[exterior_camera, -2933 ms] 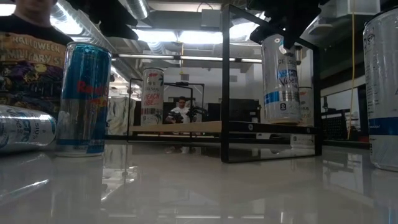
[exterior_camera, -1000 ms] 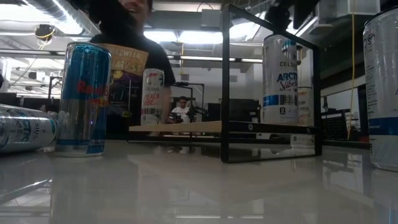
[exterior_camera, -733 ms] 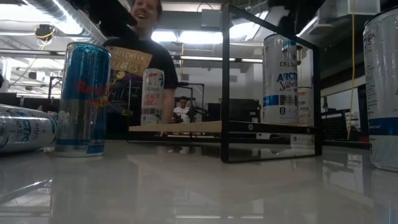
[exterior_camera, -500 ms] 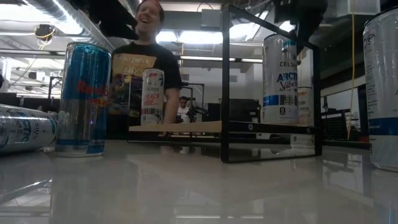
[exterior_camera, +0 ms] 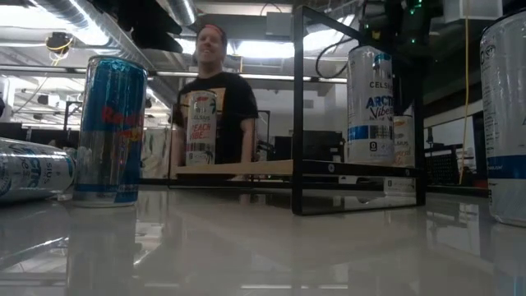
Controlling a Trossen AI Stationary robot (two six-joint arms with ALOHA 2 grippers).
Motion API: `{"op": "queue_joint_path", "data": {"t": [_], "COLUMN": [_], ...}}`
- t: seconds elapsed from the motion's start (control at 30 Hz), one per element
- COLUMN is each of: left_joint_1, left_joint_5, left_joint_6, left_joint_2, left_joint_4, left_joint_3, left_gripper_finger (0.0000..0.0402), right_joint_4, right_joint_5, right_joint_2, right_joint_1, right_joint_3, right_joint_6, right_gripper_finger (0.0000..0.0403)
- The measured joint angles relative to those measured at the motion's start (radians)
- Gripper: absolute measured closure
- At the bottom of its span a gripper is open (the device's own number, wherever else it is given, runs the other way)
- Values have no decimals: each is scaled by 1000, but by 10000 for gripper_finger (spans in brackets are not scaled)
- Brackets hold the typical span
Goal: Place canned beverage on shelf
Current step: Put the top white-orange soda can on the shelf
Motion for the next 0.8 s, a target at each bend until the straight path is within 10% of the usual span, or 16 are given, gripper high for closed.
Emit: {"op": "queue_joint_path", "data": {"t": [0.8], "left_joint_1": [0], "left_joint_5": [0], "left_joint_6": [0], "left_joint_2": [0], "left_joint_4": [0], "left_joint_3": [0], "left_gripper_finger": [51], "right_joint_4": [169], "right_joint_5": [73], "right_joint_2": [2], "right_joint_1": [0], "right_joint_3": [-77], "right_joint_6": [1], "right_gripper_finger": [15]}}
